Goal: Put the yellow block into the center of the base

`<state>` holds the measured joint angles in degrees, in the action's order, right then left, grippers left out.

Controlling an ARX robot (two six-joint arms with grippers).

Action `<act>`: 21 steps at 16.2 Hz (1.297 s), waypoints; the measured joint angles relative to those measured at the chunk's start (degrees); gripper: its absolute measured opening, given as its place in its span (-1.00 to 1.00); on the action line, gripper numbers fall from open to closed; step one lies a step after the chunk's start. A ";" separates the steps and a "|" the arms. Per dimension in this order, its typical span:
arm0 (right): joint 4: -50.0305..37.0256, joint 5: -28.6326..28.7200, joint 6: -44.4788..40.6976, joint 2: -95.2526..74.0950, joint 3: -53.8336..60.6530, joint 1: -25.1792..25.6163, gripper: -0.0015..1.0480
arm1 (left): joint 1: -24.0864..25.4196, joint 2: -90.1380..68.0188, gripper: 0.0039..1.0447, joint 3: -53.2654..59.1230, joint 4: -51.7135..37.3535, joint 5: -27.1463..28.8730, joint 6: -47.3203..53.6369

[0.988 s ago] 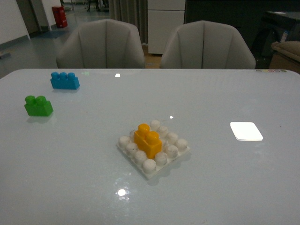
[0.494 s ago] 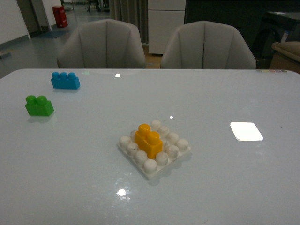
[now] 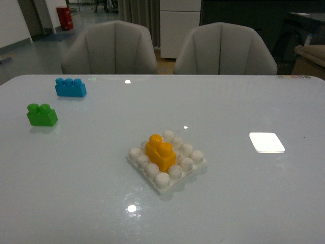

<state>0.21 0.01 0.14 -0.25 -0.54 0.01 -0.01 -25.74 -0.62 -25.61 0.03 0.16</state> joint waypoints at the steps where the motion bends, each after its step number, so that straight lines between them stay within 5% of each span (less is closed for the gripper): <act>1: 0.00 0.00 0.00 0.00 0.00 0.00 0.87 | 0.00 1.81 -0.97 0.00 1.88 0.00 0.00; 13: 0.00 0.00 0.00 0.00 0.00 0.00 0.87 | 0.00 16.11 -0.97 0.00 15.87 -0.02 0.00; 15: -0.02 0.00 0.00 0.00 0.00 0.00 0.87 | 0.00 24.50 -0.97 0.00 26.38 0.00 0.00; 21: -0.02 0.00 0.00 0.00 0.00 0.00 0.87 | 0.00 25.22 -0.93 0.00 25.86 -0.07 -0.11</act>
<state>0.19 0.01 0.14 -0.25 -0.54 0.01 -0.01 -0.51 -0.62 0.25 -0.03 0.05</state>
